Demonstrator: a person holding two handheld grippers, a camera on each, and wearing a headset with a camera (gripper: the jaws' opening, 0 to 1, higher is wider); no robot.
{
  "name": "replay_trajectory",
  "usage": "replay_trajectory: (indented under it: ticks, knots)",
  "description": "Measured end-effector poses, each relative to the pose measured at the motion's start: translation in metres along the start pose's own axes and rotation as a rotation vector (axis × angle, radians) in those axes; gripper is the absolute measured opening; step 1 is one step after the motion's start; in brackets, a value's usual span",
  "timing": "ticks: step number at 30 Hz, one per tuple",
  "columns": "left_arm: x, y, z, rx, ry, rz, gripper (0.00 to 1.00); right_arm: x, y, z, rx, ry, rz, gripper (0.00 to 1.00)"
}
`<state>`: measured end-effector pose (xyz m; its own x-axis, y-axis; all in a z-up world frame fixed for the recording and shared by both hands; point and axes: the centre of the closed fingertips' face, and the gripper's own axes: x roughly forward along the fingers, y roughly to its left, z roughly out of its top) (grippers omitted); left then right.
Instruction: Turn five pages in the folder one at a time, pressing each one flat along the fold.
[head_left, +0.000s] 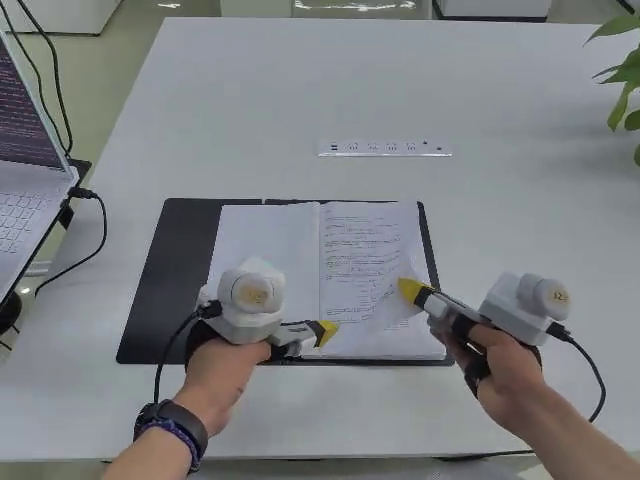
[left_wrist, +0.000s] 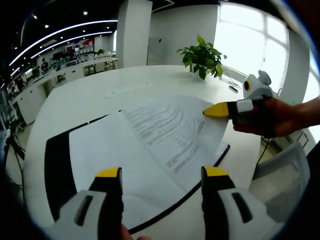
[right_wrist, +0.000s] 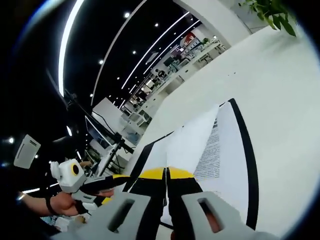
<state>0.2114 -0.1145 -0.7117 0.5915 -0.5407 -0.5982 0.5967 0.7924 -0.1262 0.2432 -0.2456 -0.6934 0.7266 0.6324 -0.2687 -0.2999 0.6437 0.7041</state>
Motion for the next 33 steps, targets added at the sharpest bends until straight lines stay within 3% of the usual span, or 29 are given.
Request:
replay_trajectory:
  ticks: [8,10,23,29,33]
  knots:
    - [-0.026,0.013,-0.015,-0.019,-0.008,0.039,0.64,0.027,0.040,-0.004,-0.033,0.010,0.075,0.00]
    - [-0.036,0.023,-0.019,-0.033,-0.013,0.064,0.64,0.033,0.048,-0.007,-0.045,0.022,0.089,0.00]
    - [-0.089,0.056,-0.048,-0.124,-0.043,0.180,0.65,0.063,0.080,-0.022,-0.017,0.038,0.138,0.00]
    - [-0.108,0.070,-0.053,-0.147,-0.062,0.208,0.65,0.085,0.096,-0.032,-0.011,0.066,0.166,0.00]
    - [-0.118,0.080,-0.049,-0.169,-0.086,0.216,0.65,0.101,0.106,-0.041,-0.009,0.091,0.178,0.00]
